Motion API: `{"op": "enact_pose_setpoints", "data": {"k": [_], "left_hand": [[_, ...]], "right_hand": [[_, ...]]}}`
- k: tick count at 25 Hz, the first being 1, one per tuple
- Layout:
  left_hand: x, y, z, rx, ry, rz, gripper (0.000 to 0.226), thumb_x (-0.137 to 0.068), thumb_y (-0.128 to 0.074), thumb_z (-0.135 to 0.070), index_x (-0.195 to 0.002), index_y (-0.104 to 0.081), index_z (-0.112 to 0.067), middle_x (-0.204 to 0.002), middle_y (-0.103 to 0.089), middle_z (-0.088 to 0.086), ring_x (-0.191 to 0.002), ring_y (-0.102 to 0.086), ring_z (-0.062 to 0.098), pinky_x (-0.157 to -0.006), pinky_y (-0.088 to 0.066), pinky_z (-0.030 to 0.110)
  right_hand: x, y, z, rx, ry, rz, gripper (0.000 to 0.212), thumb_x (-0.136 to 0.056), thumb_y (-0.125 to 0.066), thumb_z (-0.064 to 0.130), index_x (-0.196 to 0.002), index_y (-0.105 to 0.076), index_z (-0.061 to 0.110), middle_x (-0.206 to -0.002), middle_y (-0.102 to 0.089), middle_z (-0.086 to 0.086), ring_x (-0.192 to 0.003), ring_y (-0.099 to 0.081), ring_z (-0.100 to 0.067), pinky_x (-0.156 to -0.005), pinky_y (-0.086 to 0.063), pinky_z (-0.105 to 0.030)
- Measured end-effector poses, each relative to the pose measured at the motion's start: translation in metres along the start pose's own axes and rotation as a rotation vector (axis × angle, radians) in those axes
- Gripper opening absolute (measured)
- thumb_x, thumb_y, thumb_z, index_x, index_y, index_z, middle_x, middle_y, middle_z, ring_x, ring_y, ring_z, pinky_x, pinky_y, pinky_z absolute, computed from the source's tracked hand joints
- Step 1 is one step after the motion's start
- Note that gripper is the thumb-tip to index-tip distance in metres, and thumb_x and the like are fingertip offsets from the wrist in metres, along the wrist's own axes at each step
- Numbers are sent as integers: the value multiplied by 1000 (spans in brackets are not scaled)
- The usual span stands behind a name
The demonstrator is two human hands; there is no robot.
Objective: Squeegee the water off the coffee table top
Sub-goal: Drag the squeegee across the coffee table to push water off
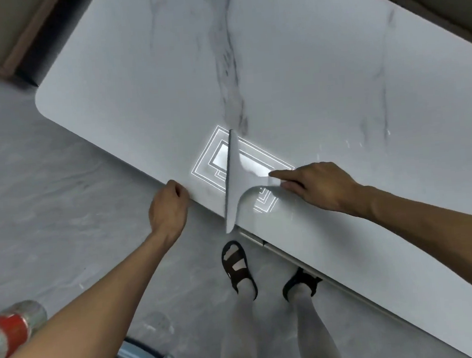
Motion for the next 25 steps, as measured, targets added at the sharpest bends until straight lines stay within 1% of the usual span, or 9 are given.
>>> {"op": "enact_pose_setpoints", "data": {"k": [3, 6, 8, 10, 14, 17, 19, 22, 25], "left_hand": [[-21, 33, 32, 11, 135, -123, 24, -94, -42, -27, -87, -57, -10, -86, -63, 8, -79, -57, 28, -70, -43, 33], [-33, 60, 54, -8, 195, -197, 29, -94, -41, -26, -79, -55, -6, -85, -60, 9, -79, -50, 27, -69, -37, 32], [-36, 67, 62, -56, 191, -200, 33, -97, -40, -27, -78, -55, -4, -84, -58, 13, -78, -47, 27, -69, -34, 33], [-39, 67, 67, -46, 201, -201, 31, -95, -41, -27, -84, -58, -3, -92, -62, 13, -82, -51, 30, -70, -37, 34], [-32, 49, 54, -20, 131, -139, 20, -95, -48, -24, -104, -59, -10, -113, -61, 10, -100, -57, 27, -81, -43, 34], [-19, 21, 20, 2, 53, -38, 22, -95, -48, -22, -109, -58, -10, -110, -60, 6, -89, -54, 19, -74, -41, 29], [-9, -3, -7, -25, -10, 70, 24, -91, -45, -19, -109, -58, -10, -108, -63, 5, -90, -59, 21, -70, -41, 29], [14, -38, -48, -85, -175, 224, 26, -90, -45, -14, -113, -56, -8, -115, -59, 5, -103, -59, 25, -76, -40, 29], [36, -68, -78, -142, -285, 314, 27, -91, -45, -11, -115, -53, -5, -118, -52, 8, -106, -54, 25, -82, -42, 31]], "right_hand": [[-85, -6, 79, -46, 136, -11, 42, -101, -27, 49, -142, -38, 45, -119, -67, 4, -110, -60, -25, -78, -41, -33], [-146, -20, 148, -68, 245, -1, 44, -102, -28, 45, -145, -36, 40, -122, -66, -3, -110, -60, -30, -77, -39, -34], [-165, -28, 170, -60, 275, 4, 45, -103, -26, 43, -147, -33, 39, -122, -65, -7, -107, -60, -34, -75, -38, -34], [-166, -32, 168, -39, 267, 6, 44, -103, -25, 42, -147, -31, 40, -118, -66, -8, -101, -61, -35, -73, -38, -34], [-120, -35, 116, -30, 183, -6, 42, -103, -26, 41, -145, -32, 46, -111, -68, -4, -97, -62, -33, -75, -43, -35], [-52, -38, 53, -69, 65, -14, 42, -103, -26, 40, -144, -31, 49, -108, -70, -1, -94, -63, -31, -71, -41, -33], [-5, -43, 8, -87, -14, -5, 43, -102, -23, 43, -144, -25, 54, -109, -70, 2, -95, -64, -30, -77, -47, -35], [60, -47, -48, -90, -132, -5, 45, -97, -15, 51, -141, -18, 60, -119, -68, 12, -102, -65, -27, -83, -51, -40], [116, -46, -94, -74, -264, -6, 43, -101, -23, 46, -143, -25, 56, -124, -64, 21, -106, -64, -23, -83, -50, -36]]}}
Point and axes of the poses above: each hand's wrist, its own x-axis away from the middle knuckle, its own y-axis out of the back of the hand, z = x × y, the point moved 1 cm from there along -x, towards the middle knuckle
